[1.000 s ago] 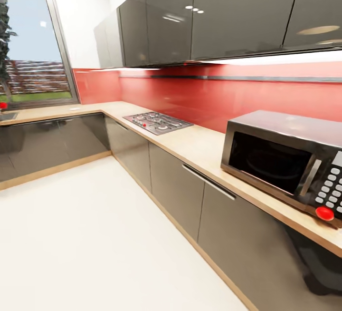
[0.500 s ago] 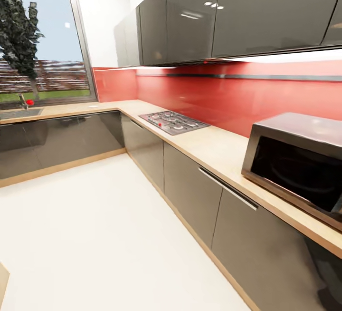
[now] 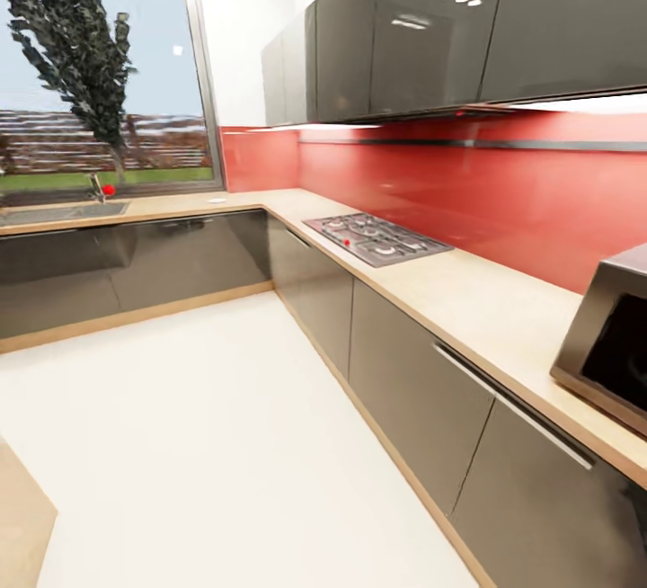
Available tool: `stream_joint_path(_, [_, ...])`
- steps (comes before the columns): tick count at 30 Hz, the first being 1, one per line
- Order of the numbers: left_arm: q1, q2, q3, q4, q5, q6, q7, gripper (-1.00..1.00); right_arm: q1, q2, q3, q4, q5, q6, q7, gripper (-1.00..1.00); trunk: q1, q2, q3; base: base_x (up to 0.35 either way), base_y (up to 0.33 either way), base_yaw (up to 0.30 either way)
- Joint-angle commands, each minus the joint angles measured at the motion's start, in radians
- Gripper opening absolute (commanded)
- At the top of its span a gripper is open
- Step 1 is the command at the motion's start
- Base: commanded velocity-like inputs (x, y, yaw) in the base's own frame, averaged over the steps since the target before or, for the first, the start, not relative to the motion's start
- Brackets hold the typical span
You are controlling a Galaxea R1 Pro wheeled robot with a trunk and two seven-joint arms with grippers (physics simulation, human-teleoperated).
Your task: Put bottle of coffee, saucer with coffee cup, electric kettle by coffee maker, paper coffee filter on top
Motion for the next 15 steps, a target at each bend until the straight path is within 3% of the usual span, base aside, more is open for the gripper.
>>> stream_joint_path(1, [0.0,0.0,0.001,-0.001,0.0,-0.002,0.0,1.0,-0.001,0.0,0.0,0.001,0.0,-0.003,0.0,1.0,0.001,0.0,-0.001,0.317,0.18,0.266])
stream_joint_path(15, [0.0,-0.001,0.001,-0.001,0.0,-0.002,0.0,1.0,-0.001,0.0,0.001,0.0,0.0,-0.003,0.0,1.0,0.001,0.0,-0.007,0.31,0.186,0.258])
